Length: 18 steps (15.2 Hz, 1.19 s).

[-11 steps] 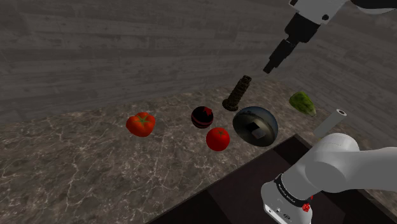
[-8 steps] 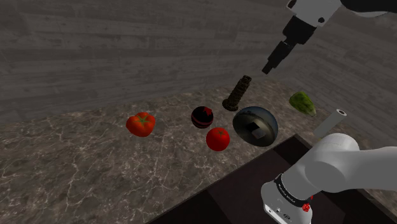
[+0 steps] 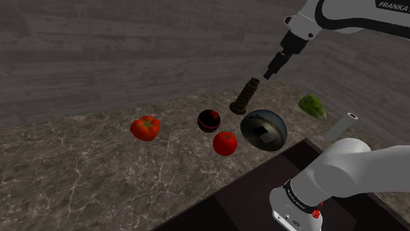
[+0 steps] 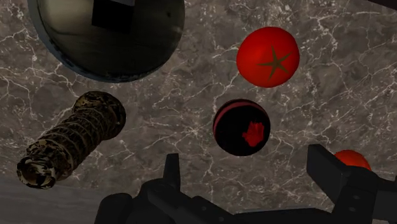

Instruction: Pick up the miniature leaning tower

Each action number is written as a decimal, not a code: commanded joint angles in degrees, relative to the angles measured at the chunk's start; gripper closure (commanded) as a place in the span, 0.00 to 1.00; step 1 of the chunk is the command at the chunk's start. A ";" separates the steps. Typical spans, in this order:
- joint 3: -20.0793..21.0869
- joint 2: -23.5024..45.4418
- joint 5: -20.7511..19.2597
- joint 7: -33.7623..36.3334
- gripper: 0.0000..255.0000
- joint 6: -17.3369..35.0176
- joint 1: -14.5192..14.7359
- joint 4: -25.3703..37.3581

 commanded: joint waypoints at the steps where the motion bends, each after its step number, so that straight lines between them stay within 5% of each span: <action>1: -1.98 2.49 -0.91 -2.26 0.00 2.60 -0.59 -0.10; 10: -9.98 16.72 -2.04 -11.57 0.00 13.29 -2.11 3.22; 18: -16.25 32.39 1.95 -21.25 0.00 20.34 -2.94 11.08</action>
